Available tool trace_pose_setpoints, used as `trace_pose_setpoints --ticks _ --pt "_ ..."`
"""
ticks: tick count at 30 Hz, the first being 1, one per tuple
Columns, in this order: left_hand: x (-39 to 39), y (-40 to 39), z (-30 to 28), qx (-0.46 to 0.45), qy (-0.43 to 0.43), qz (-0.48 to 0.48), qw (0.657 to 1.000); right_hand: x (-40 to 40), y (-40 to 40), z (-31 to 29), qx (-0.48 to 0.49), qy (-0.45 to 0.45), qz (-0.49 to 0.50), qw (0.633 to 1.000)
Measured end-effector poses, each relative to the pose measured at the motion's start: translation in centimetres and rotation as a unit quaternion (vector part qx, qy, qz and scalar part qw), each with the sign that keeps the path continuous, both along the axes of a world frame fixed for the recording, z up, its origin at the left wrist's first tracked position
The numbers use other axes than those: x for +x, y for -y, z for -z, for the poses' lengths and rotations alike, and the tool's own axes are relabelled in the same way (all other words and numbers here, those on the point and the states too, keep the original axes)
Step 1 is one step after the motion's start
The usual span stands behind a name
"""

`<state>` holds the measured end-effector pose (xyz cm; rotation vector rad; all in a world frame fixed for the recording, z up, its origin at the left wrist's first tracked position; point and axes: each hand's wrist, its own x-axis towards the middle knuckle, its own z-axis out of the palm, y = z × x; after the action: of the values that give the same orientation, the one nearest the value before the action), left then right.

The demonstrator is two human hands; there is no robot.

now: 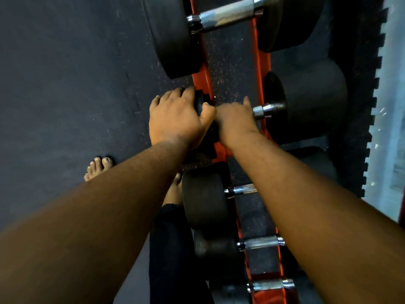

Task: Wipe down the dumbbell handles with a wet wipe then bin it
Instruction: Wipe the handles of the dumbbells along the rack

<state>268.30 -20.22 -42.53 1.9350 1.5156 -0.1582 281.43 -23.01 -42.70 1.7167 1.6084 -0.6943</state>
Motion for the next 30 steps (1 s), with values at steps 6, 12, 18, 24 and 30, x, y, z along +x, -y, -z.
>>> trace_pose_setpoints --ticks 6,12,18,24,30 --pt "-0.2 0.2 -0.1 0.004 0.008 -0.008 1.0 1.1 6.7 -1.4 0.145 0.005 -0.036 0.989" --pt "-0.1 0.1 0.1 0.003 0.005 -0.006 1.0 0.7 2.8 -0.4 0.077 0.039 -0.024 0.996" --pt "-0.1 0.2 0.1 0.009 0.001 -0.009 1.0 0.9 3.7 -0.7 0.101 0.011 -0.009 0.995" --pt "-0.1 0.3 0.3 0.01 -0.001 -0.01 1.0 1.3 5.7 -0.9 0.141 0.03 -0.023 0.989" --pt "0.1 0.1 0.0 0.012 0.012 -0.015 1.0 1.3 0.8 -0.7 0.033 0.022 0.012 0.999"
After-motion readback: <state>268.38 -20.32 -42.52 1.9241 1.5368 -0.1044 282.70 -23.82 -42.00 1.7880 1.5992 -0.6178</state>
